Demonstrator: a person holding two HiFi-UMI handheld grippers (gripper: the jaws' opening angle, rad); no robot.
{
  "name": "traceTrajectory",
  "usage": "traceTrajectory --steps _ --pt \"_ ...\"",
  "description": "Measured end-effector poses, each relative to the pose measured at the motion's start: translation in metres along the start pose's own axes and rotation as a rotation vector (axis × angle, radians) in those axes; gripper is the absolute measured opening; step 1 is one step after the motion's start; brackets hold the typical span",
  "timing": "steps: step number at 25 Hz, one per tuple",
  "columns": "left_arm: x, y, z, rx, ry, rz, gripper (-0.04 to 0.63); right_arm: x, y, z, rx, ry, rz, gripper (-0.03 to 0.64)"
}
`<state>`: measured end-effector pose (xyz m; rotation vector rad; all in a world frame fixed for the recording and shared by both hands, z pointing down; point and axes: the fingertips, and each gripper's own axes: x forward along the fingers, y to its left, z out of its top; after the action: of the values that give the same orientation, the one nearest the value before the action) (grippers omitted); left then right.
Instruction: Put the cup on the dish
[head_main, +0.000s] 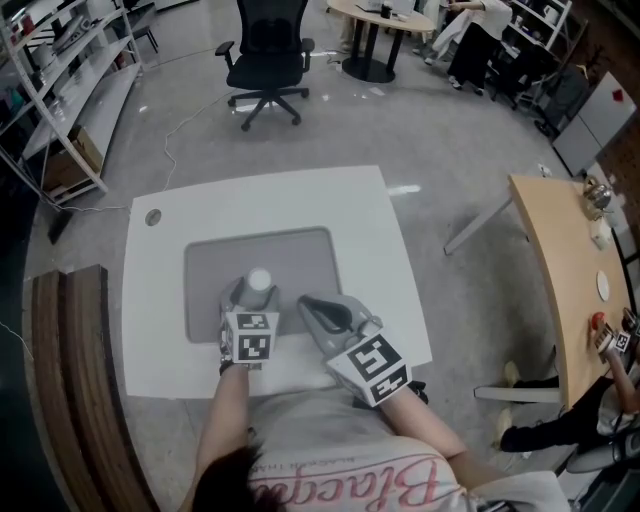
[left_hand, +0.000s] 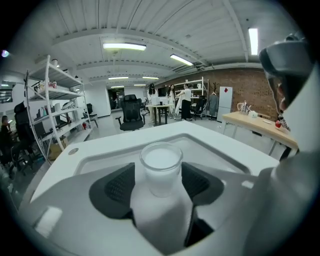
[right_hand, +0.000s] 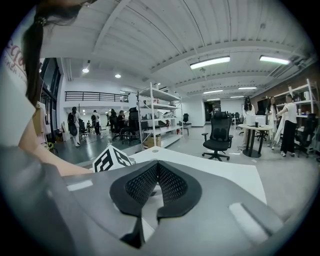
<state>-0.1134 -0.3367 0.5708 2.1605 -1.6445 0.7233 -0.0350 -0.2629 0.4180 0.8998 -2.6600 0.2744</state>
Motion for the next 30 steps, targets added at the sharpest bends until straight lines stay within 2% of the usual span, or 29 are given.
traceTrajectory --steps 6,12,17,19,23,30 --pt "-0.037 0.008 0.028 0.008 -0.092 0.046 0.276 -0.005 0.009 0.007 -0.018 -0.038 0.005 0.002" --pt "-0.079 0.007 0.043 0.026 -0.162 0.032 0.240 -0.014 0.023 0.010 -0.021 -0.057 -0.001 0.002" --pt "-0.114 0.004 0.042 0.076 -0.184 0.028 0.106 -0.021 0.039 0.011 -0.018 -0.068 -0.016 0.001" --pt "-0.128 0.004 0.042 0.083 -0.200 0.033 -0.001 -0.023 0.046 0.010 -0.015 -0.070 -0.021 0.000" --pt "-0.148 -0.007 0.048 0.087 -0.242 -0.014 -0.002 -0.027 0.056 0.007 -0.014 -0.071 -0.034 0.000" --pt "-0.180 -0.023 0.063 0.047 -0.333 -0.085 -0.002 -0.038 0.067 0.007 -0.001 -0.094 -0.064 0.000"
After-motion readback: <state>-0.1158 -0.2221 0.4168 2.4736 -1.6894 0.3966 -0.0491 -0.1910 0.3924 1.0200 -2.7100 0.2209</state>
